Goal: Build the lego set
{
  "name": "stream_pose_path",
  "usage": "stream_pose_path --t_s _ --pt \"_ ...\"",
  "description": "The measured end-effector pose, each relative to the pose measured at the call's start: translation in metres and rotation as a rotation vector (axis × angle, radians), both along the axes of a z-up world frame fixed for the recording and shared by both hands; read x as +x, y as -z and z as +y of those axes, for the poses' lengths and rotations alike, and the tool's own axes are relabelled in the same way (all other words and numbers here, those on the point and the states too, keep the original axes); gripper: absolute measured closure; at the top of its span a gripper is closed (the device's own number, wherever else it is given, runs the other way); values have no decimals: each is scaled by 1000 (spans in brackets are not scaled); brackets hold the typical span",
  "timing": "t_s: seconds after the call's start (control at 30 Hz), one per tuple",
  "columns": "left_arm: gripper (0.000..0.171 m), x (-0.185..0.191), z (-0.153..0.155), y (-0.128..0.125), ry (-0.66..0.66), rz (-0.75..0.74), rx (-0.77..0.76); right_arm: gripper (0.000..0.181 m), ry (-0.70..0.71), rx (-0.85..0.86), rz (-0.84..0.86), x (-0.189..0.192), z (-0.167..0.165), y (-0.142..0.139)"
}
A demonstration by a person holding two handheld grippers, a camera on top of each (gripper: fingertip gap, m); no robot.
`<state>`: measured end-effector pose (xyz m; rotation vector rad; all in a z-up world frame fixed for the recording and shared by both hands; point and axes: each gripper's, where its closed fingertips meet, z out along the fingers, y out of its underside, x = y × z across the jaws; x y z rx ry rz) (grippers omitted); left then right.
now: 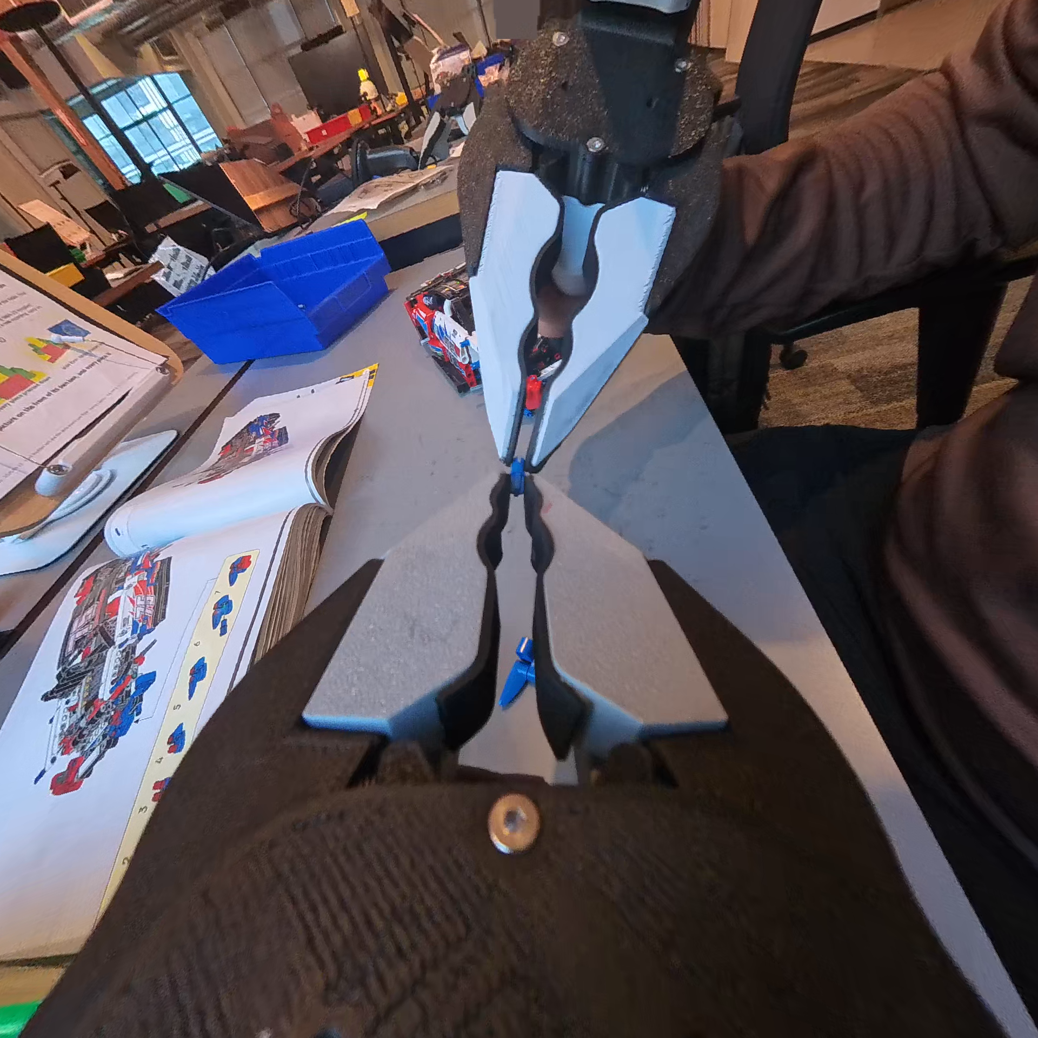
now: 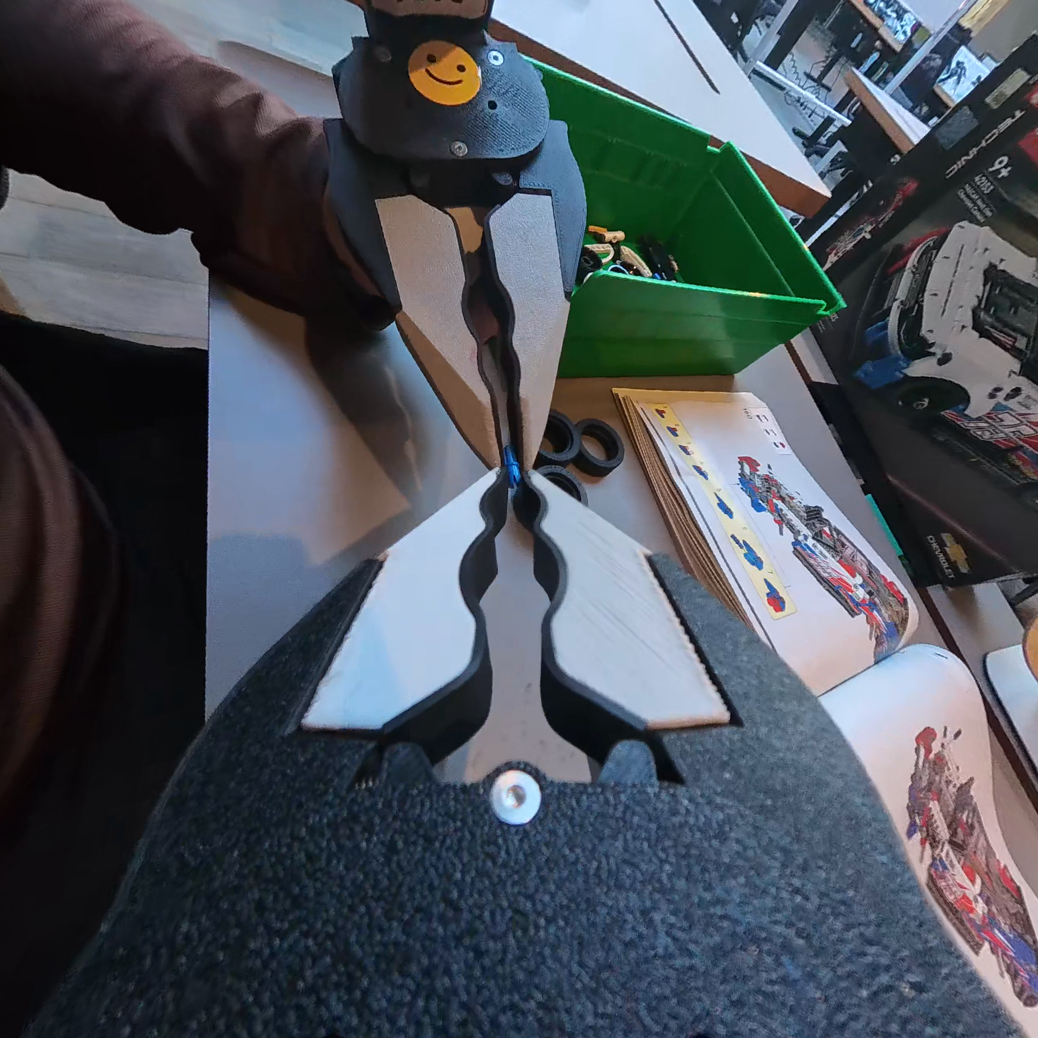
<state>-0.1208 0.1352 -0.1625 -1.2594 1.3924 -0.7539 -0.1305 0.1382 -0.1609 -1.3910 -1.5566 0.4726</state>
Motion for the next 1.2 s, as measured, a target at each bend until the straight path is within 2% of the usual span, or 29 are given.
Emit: stream_pose_path --t_s 0.43,0.73,1.2 --pt "170 1 -3 1 12 6 7 177 -15 54 -42 3 -1 4" --pt "171 1 5 22 -38 119 34 179 38 115 -154 4 6 25" --pt "170 2 10 38 -60 194 40 179 81 51 -190 6 11 42"
